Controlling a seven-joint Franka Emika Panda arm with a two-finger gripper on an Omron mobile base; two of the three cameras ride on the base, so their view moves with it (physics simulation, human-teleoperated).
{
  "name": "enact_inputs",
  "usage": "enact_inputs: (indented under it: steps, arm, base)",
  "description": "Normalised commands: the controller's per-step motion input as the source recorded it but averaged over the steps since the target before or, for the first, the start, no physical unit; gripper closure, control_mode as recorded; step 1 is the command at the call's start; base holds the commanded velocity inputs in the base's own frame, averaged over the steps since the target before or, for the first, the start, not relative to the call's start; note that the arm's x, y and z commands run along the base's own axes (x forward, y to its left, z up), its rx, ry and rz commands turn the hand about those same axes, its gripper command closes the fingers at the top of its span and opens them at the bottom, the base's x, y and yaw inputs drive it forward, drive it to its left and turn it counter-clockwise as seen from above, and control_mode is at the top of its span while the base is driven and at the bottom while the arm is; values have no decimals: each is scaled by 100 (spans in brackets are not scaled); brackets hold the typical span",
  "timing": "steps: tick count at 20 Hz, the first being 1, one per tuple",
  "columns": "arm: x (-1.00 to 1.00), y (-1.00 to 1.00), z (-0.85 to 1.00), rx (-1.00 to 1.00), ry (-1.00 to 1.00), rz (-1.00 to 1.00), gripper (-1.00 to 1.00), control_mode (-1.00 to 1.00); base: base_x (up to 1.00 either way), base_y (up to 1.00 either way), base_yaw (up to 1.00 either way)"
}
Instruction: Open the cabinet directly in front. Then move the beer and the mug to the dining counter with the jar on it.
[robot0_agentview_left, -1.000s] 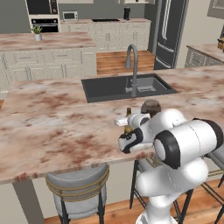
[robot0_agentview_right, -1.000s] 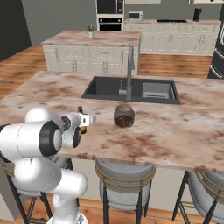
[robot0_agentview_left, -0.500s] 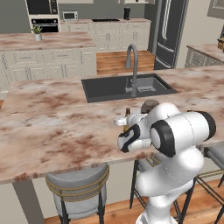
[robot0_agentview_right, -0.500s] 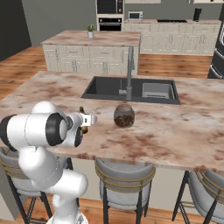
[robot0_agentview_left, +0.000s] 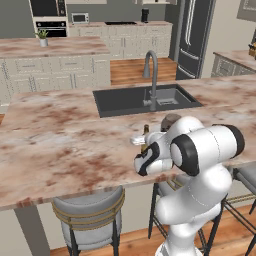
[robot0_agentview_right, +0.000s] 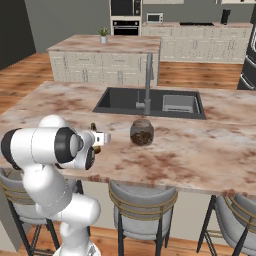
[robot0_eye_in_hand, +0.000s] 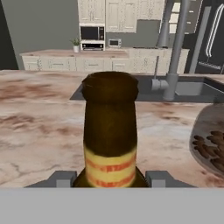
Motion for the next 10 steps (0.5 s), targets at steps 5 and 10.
enact_inputs:
  steps: [5, 10]
  arm:
    - [0, 0, 29, 0, 0, -4, -100, -100]
    - [0, 0, 64, 0, 0, -4, -100, -100]
  base:
    - [0, 0, 0]
    - [0, 0, 0]
